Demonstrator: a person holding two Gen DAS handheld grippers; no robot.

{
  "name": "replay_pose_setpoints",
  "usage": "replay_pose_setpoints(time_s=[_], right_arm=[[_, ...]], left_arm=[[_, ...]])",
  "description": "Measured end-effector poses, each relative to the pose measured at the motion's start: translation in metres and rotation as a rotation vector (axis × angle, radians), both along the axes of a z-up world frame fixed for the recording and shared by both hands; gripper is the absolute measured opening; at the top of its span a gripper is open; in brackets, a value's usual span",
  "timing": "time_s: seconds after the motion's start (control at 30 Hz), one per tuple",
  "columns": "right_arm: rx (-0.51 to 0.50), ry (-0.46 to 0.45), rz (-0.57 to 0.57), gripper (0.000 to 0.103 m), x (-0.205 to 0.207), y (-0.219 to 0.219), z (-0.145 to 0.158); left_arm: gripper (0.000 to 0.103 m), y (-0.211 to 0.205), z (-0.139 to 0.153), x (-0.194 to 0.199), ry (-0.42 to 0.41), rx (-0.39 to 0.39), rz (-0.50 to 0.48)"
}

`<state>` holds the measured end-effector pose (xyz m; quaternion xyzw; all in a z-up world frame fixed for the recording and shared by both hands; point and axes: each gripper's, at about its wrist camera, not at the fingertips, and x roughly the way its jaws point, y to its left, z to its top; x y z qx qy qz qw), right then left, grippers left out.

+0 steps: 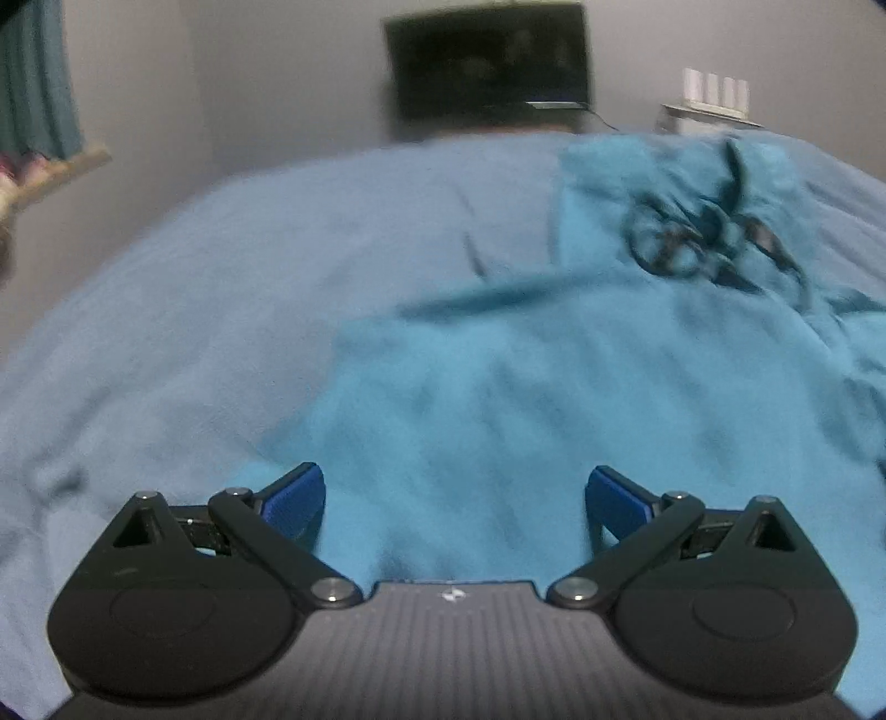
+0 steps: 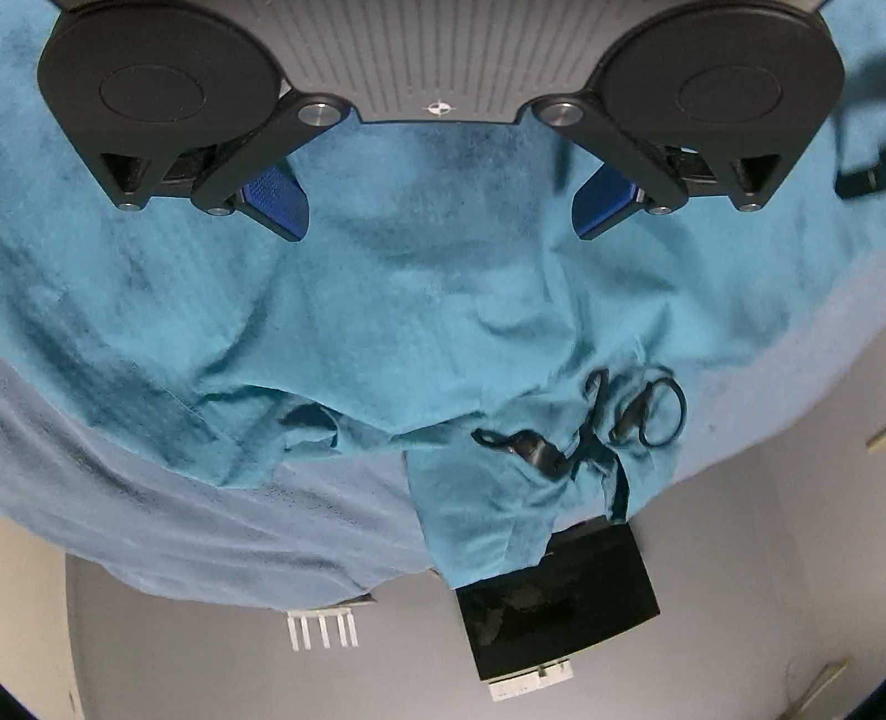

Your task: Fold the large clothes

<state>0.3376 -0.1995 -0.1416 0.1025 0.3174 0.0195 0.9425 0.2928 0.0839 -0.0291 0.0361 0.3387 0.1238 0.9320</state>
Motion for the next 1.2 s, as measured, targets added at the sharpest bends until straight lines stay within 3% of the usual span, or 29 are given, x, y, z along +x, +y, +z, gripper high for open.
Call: replay_pose_setpoints(time_s=[0.07, 0.1, 0.2, 0.27, 0.37, 0.5, 0.7, 0.93, 1.0, 1.07, 1.1, 1.13, 1.17, 1.2], right_arm=[[-0.037, -0.044, -0.015, 0.102, -0.005, 0.007, -0.001], [-0.036, -0.065, -0.027, 0.102, -0.008, 0.009, -0.001], [-0.029, -0.121, -0.073, 0.102, -0.015, 0.010, 0.000], [-0.020, -0.135, -0.092, 0.102, -0.018, 0.008, -0.002], [-0.020, -0.143, -0.107, 0.102, -0.016, 0.006, -0.008], [-0.062, -0.148, -0.081, 0.103, -0.015, 0.015, -0.013], [-0.105, -0.167, -0.046, 0.103, -0.012, 0.027, -0.016], [-0.127, -0.168, -0.027, 0.103, -0.009, 0.032, -0.021], [-0.132, -0.169, -0.022, 0.103, -0.008, 0.033, -0.022], [-0.136, -0.168, -0.020, 0.103, -0.007, 0.034, -0.022], [-0.137, -0.169, -0.020, 0.103, -0.007, 0.034, -0.023], [-0.139, -0.170, -0.019, 0.103, -0.007, 0.034, -0.023], [-0.141, -0.172, -0.019, 0.103, -0.008, 0.034, -0.024], [-0.143, -0.173, -0.018, 0.103, -0.007, 0.034, -0.024]], left_arm=[[0.103, -0.005, 0.018, 0.002, -0.097, -0.015, -0.015], [0.103, -0.006, 0.029, 0.007, -0.146, -0.076, -0.044], [0.103, -0.006, 0.048, 0.049, -0.168, -0.252, -0.130], [0.103, -0.010, 0.055, 0.086, -0.173, -0.298, -0.162], [0.103, -0.016, 0.057, 0.151, -0.156, -0.284, -0.191], [0.103, -0.018, 0.044, 0.229, -0.080, -0.188, -0.162], [0.103, -0.017, 0.005, 0.300, 0.047, -0.142, -0.136], [0.103, -0.016, -0.020, 0.341, 0.139, -0.279, -0.225], [0.096, -0.007, -0.022, 0.345, 0.144, -0.349, -0.215], [0.050, 0.002, -0.021, 0.345, 0.119, -0.439, -0.233], [0.042, 0.004, -0.019, 0.344, 0.110, -0.468, -0.244], [0.018, 0.001, -0.015, 0.340, 0.095, -0.464, -0.270], [0.008, -0.005, -0.009, 0.335, 0.078, -0.428, -0.301], [0.007, -0.011, -0.003, 0.328, 0.054, -0.383, -0.309]])
